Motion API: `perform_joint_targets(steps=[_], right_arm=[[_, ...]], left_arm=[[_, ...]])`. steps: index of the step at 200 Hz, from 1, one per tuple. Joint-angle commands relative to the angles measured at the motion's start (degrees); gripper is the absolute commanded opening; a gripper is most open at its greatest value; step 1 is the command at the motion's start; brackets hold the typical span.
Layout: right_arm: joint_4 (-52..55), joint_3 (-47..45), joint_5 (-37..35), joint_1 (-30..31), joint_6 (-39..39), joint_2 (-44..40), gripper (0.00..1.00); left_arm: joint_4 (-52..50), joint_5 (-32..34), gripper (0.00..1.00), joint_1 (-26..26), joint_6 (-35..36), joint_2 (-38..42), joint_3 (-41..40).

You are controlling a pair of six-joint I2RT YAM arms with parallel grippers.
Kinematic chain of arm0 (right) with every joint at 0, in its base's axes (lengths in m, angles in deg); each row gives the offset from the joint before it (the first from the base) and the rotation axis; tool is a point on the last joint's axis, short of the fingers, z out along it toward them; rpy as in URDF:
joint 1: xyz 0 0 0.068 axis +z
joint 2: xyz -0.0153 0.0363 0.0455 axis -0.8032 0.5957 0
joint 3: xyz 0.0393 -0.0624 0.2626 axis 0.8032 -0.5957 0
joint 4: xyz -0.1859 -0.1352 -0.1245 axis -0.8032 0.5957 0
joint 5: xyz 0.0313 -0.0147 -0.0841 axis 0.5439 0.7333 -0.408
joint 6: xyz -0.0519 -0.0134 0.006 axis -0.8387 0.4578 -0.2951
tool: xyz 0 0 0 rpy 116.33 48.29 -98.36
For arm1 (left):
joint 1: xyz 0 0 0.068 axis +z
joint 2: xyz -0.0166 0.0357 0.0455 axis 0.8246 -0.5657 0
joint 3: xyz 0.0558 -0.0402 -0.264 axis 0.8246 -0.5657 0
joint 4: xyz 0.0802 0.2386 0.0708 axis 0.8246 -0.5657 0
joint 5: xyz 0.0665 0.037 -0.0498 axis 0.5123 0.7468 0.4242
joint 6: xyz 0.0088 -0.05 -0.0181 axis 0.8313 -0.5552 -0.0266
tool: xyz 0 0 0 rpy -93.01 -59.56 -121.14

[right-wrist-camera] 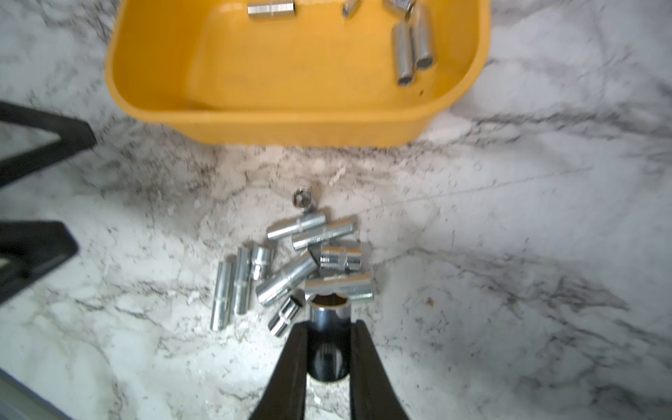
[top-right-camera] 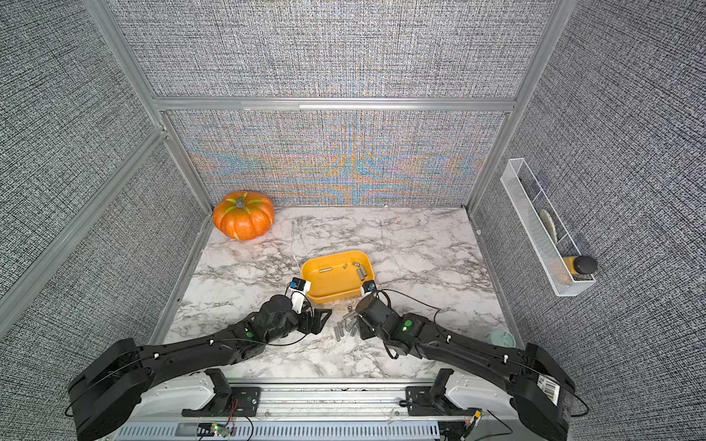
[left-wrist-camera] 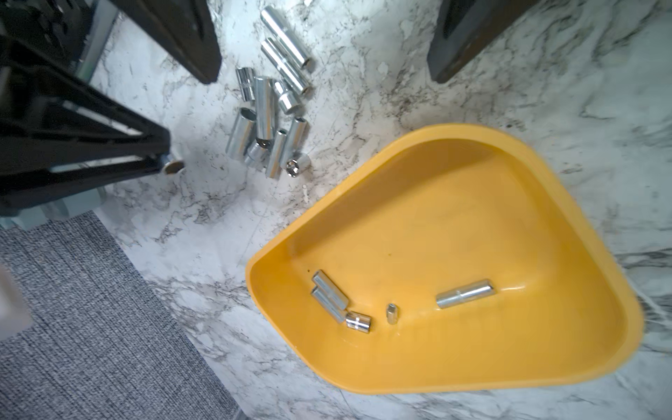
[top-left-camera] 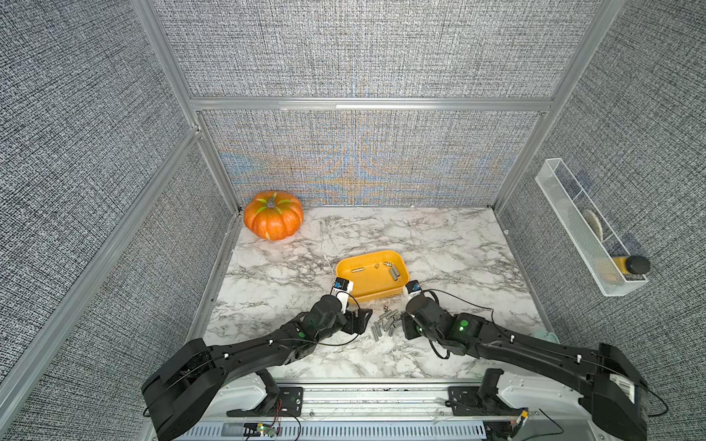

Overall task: Put the socket on the desktop into the storage box
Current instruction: Place the socket head in the storage box, then pick up the socket head from the center of the board.

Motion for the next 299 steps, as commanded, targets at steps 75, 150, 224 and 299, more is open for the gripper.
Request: perform_joint_targets(steps=[75,150,224,299], right_arm=[[-9.14,29.62,10.88,-14.81,-13.45,34.36,0.08],[-6.41,34.89,8.00,-14.94,-13.99,39.59,0.42],[-1.81,17.19,-0.33,-6.96,-8.67,16.18,0.55],[1.07,-3.04,-3.07,5.81,10.33,0.13,0.71]], left_arm=[[0.05,2.13,0.94,-0.04,0.22,1.50,-0.82],[0.21,-0.06,0.94,-0.08,0.26,-0.70,0.02],[0.70,-0.73,0.94,-0.01,0.00,-0.15,-0.15],[1.61,-1.78,0.94,-0.15,-0.36,-0.23,-0.42]])
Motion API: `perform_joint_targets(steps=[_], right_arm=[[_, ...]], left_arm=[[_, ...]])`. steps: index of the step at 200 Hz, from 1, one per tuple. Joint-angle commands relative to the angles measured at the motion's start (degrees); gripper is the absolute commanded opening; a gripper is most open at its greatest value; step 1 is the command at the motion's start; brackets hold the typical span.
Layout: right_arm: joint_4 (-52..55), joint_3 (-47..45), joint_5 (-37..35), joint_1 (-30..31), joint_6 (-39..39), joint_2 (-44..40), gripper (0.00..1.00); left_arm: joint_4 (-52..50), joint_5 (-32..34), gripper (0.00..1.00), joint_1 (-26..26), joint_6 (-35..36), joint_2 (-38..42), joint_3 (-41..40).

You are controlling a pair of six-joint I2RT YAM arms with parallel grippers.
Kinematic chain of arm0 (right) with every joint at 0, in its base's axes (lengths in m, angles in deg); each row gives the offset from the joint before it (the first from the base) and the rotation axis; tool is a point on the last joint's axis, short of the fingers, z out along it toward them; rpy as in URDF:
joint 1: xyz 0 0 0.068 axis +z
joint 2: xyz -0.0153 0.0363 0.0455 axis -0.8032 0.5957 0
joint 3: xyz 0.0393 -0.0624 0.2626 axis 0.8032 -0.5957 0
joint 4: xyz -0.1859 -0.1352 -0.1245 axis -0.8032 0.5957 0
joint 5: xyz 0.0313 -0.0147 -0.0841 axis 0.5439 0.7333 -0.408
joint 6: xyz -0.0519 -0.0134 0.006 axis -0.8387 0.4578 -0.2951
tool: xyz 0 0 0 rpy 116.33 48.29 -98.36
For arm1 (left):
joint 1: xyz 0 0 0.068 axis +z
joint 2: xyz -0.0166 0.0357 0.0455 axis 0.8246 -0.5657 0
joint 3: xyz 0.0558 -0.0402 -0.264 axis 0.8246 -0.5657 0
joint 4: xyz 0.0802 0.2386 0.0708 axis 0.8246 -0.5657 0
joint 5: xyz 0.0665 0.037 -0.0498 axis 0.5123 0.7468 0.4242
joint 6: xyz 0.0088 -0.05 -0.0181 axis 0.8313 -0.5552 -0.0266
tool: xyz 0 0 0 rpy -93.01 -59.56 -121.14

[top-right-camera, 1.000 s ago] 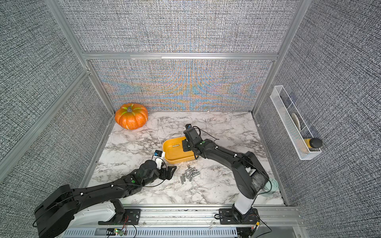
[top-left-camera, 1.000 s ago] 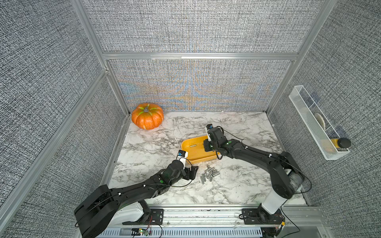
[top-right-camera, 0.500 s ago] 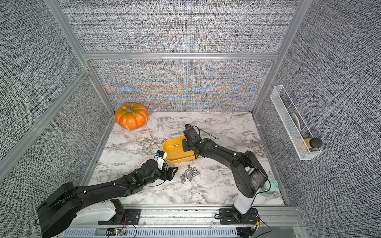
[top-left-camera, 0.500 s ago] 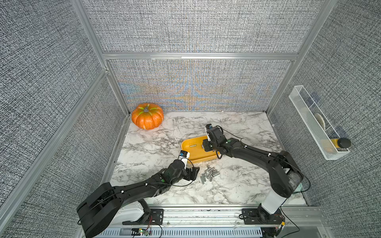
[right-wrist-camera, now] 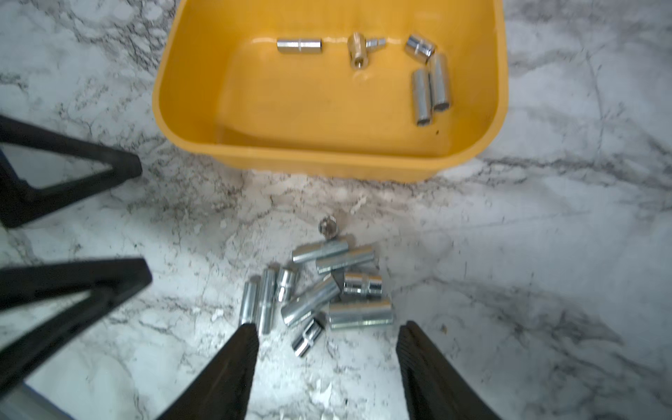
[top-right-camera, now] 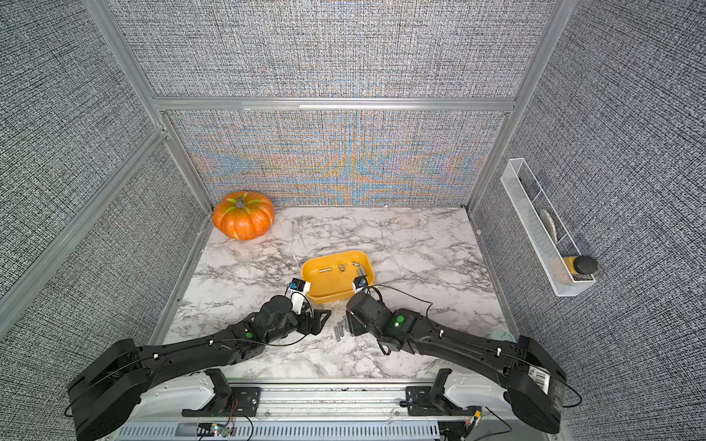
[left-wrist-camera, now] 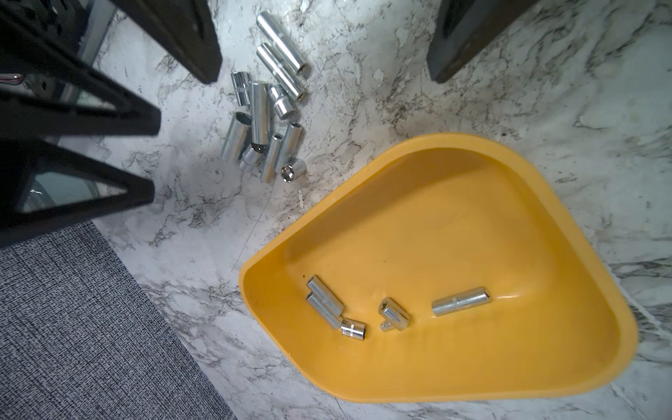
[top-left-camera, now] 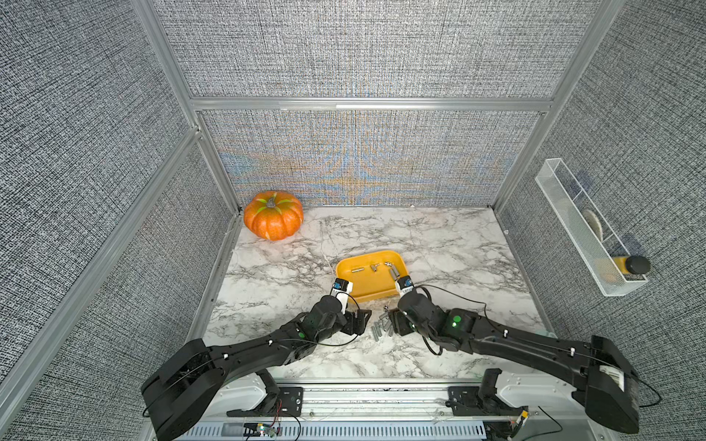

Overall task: Put the socket on the desktop into the storage box
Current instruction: Pick up the socket head from the center of the board.

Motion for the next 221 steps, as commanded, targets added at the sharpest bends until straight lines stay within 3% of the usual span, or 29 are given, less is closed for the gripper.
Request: perform_joint_targets(steps=[1,67,221], right_arm=[[-0.40,-4.66,-1.53,1.21,8.20,-2.53,0.71],[-8.37,-10.29,0.70,0.39,7.83,0.46,0.78],[-13.52,-10.56,2.54,-2.89,3.91,7.99,0.71]], left_arm=[[1.46,-0.44,0.94,-0.05,-0.20,-0.09,-0.07],[2.08,-1.21,0.94,-0.03,-0.25,-0.91,-0.02],[2.00,-1.02,0.94,-0.03,-0.12,-0.33,-0.19]])
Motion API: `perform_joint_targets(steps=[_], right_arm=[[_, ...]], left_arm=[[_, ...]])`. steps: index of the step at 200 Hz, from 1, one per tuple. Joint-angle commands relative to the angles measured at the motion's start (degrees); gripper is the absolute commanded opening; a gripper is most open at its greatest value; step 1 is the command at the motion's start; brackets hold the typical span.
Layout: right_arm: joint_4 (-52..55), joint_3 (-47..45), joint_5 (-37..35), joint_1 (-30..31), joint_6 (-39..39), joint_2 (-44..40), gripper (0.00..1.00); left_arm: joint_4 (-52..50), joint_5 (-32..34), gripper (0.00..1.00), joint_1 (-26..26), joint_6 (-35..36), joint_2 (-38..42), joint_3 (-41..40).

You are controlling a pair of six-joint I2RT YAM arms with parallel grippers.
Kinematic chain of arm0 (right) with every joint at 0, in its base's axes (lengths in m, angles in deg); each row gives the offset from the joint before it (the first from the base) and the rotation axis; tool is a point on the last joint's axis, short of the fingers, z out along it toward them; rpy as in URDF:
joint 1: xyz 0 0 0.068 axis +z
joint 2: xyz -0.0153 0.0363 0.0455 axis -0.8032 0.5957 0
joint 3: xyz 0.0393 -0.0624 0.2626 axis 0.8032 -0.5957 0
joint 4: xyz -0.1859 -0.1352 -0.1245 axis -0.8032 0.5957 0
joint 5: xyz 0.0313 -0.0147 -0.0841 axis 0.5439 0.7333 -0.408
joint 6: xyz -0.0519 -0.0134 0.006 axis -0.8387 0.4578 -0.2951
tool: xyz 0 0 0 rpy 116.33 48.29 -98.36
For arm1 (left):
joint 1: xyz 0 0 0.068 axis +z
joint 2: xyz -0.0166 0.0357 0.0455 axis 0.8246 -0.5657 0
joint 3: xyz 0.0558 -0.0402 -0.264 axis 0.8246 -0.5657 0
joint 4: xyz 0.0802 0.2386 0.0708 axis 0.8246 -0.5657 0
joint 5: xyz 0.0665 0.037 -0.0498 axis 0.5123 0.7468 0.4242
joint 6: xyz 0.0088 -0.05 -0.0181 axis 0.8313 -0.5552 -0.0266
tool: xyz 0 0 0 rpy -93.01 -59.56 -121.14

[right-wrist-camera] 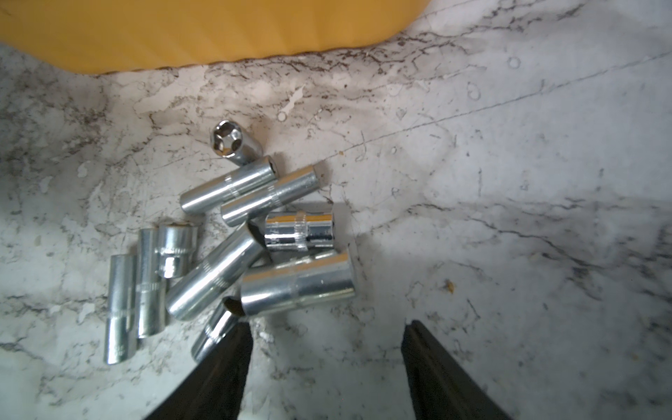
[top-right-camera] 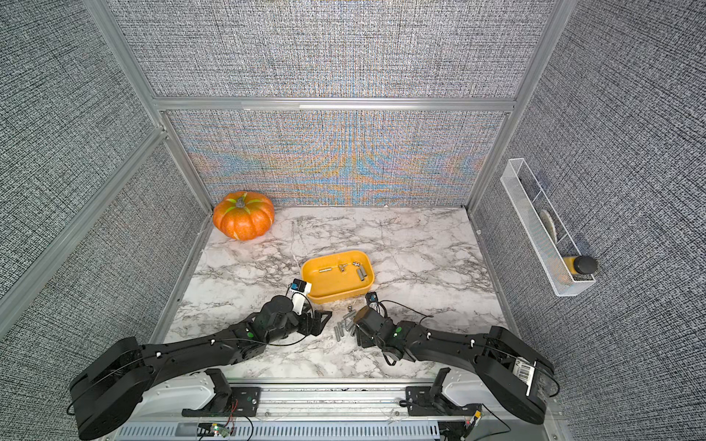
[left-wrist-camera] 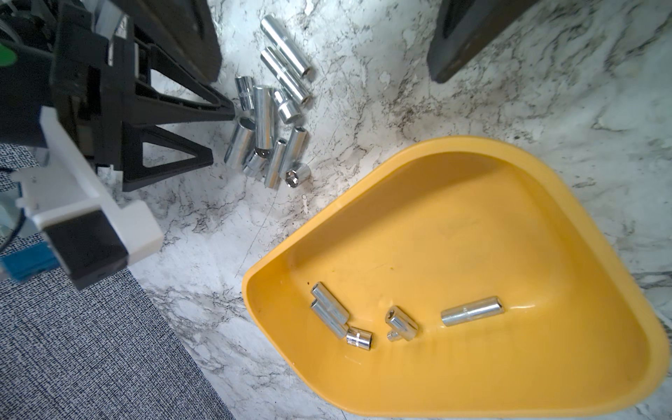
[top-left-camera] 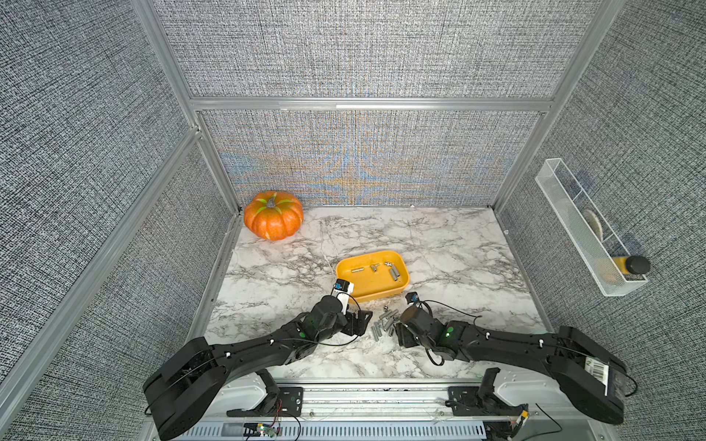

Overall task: Put the socket on the desktop into the storage box
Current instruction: Pick up the socket head from the center of the board.

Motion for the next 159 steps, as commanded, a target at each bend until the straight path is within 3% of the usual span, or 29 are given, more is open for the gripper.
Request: perform_joint_targets(steps=[1,159], right_arm=[[-1.49,0.45,-0.04,0.06,-0.86,0.77,0.71],[-2.70,2.24,-0.29,-1.10,-2.58,5.46,0.62]], left_arm=[[1.58,0.29,0.94,-0.03,0.23,0.43,-0.08],[1.67,0.01,0.94,-0.02,0.12,0.35,0.00]])
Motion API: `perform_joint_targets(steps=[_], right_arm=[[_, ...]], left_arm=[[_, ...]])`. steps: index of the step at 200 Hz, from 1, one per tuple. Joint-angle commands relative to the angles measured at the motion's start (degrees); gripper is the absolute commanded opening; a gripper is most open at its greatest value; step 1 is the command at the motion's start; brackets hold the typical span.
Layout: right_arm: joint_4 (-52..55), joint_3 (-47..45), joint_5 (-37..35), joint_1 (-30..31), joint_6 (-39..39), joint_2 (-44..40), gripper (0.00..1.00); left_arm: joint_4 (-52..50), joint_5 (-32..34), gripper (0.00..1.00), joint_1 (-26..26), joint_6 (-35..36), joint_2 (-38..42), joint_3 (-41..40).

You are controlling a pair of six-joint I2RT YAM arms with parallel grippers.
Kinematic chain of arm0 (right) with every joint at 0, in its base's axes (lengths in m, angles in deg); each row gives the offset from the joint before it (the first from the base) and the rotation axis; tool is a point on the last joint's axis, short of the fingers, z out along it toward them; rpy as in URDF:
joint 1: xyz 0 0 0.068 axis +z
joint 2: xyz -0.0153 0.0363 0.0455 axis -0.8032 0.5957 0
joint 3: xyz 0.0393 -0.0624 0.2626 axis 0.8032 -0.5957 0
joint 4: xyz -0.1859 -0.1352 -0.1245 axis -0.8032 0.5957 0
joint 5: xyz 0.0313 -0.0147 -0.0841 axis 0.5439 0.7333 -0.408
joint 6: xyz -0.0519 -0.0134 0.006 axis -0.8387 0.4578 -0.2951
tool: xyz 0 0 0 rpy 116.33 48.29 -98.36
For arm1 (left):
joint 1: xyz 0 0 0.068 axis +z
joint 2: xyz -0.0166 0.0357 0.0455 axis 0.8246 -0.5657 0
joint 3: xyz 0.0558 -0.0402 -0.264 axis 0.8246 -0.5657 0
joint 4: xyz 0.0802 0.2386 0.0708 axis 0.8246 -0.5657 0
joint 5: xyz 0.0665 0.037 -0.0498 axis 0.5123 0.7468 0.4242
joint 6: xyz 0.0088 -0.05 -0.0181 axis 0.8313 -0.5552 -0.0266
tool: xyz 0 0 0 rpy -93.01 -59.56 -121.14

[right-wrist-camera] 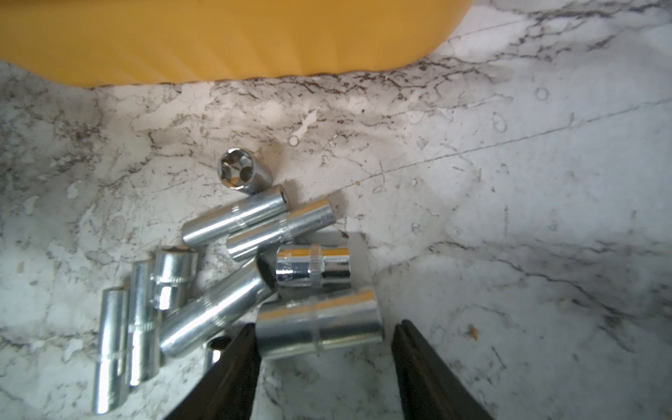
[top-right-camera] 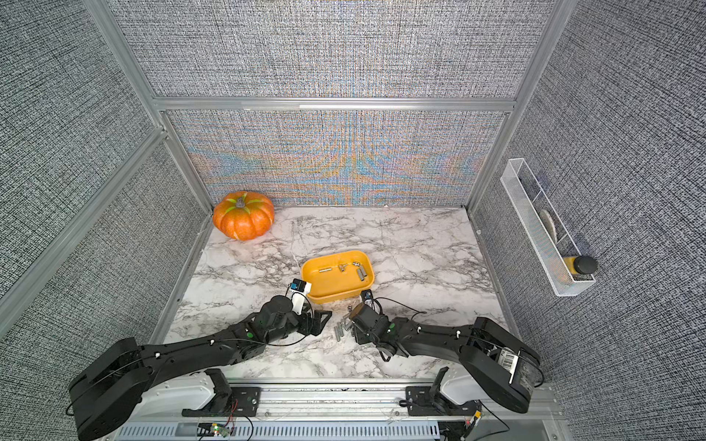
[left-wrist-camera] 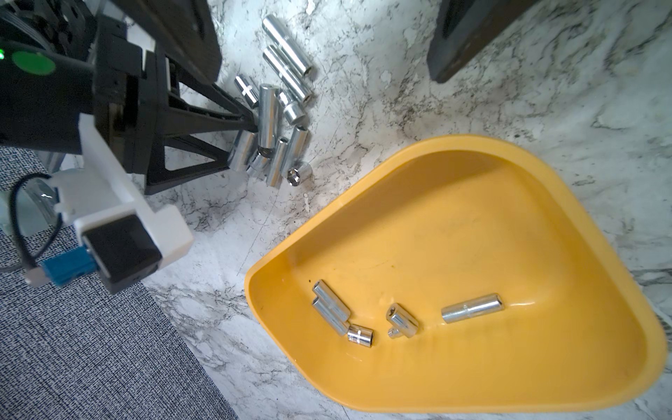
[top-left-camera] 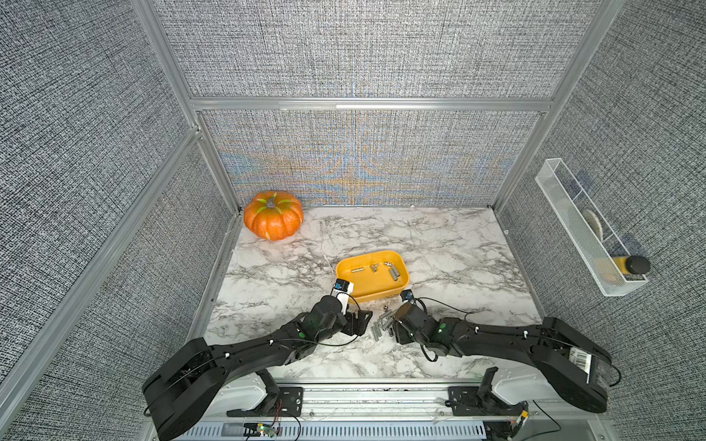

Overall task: Put the socket on the desktop into the storage box
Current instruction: Pick up the socket head from the center of the board, then place the socket head in the storage box.

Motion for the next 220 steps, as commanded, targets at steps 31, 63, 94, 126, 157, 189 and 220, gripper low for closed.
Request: perform_joint_targets(steps=[31,63,94,126,157,189,220], right_arm=[[-0.44,0.14,0.62,-0.58,-0.90,0.61,0.62],[-0.95,0.10,0.87,-0.76,-1.21,1.26,0.61],[-1.17,0.16,0.98,-0.84,-1.42,1.77,0.61],[-0.98,0.06,0.80,-0.95,-1.38,1.64,0.57],[1.04,0.22,-0.01,-0.93,-1.25,0.58,0.46],[6.56,0.61,-2.75,-0.95,-1.08,-4.33,0.41],[13.72,2.29,-8.19,-1.57,-1.80,-11.78,0.39]], left_arm=[[1.50,0.01,0.94,-0.02,0.12,0.13,-0.02],[1.50,0.12,0.94,-0.05,0.15,0.39,-0.10],[1.54,0.06,0.94,-0.02,0.15,0.44,-0.11],[1.56,-0.04,0.94,-0.01,0.15,0.65,-0.11],[1.56,0.18,0.94,-0.02,0.06,0.92,-0.20],[1.24,0.55,0.94,-0.02,-0.03,1.10,-0.20],[-1.18,4.14,0.94,-0.02,-0.22,1.61,0.28]])
